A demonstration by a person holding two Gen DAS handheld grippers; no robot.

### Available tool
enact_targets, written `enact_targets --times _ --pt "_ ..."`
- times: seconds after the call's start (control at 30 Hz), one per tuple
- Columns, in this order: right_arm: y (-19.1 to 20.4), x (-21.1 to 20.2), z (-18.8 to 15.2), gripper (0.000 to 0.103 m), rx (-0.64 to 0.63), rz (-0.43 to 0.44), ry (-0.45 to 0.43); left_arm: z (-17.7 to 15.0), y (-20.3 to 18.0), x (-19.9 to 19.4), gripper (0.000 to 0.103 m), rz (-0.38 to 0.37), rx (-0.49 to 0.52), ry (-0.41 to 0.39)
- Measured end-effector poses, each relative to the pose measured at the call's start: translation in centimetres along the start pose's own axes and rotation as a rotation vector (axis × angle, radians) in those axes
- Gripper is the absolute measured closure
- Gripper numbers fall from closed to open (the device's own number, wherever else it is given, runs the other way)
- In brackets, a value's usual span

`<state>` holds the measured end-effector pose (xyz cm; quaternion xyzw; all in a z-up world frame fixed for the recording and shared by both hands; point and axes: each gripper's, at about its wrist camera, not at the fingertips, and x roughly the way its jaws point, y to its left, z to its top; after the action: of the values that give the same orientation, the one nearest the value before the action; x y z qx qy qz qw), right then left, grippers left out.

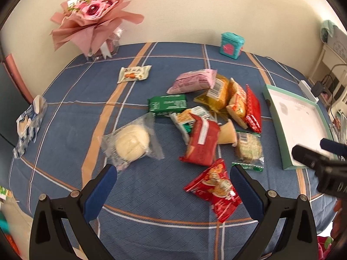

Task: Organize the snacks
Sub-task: 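Grasp the bagged bun with the left tool while the right grasps the red candy-wrapped pastry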

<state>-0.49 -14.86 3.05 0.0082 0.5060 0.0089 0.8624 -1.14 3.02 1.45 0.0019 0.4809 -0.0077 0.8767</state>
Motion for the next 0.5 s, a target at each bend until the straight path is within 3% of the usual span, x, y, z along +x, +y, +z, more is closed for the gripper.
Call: enact_targets --times 0.27,0.5 --pt "5.5 2.2 -0.8 0.000 -0.139 0.095 0.078 0.0 3.6 0.4 0.001 0.017 -0.101 0.039" --pt "9.3 5.3 -2.2 0.000 -0.239 0.102 0.182 -0.4 5.8 1.7 0.001 0.010 -0.142 0.091"
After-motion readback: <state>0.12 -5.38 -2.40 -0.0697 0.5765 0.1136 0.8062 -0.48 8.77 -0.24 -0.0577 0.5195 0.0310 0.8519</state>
